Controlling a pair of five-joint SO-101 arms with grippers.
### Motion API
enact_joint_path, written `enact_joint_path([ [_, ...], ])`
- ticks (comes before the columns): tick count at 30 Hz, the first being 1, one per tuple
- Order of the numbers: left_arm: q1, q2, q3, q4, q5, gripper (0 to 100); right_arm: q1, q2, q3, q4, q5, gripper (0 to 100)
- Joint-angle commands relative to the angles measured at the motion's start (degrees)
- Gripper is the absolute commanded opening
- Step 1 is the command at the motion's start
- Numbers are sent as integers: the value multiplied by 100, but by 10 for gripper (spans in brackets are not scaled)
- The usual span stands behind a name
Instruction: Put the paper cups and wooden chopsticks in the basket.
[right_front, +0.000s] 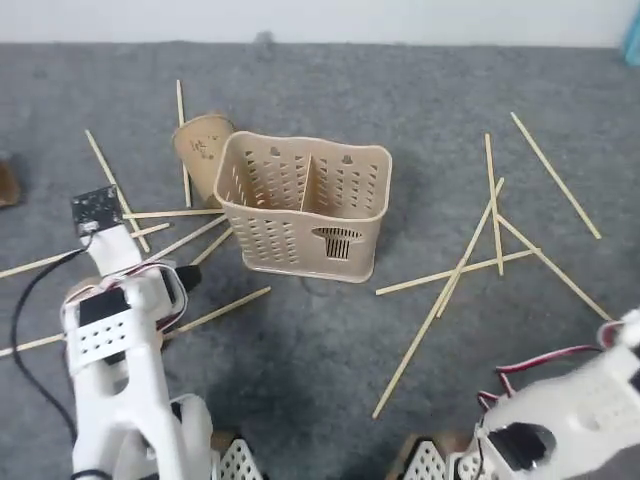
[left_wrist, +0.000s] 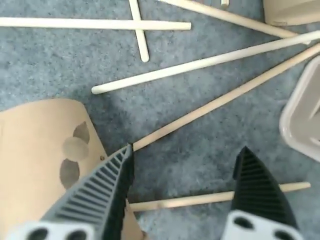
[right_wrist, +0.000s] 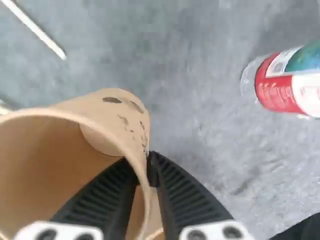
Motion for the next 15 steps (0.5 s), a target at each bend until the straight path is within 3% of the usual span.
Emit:
enact_joint_path([
  [1,9,-114,-22,-123,-53,309,-585,-884,-299,180,-703,6],
  [10,0,-114,-22,-132,-53,309,-2756,-2237,-299,453,-2303,6],
  [15,0,-114,-22,-132,-53,309,-4303,-2985,-299,435,-2611,6],
])
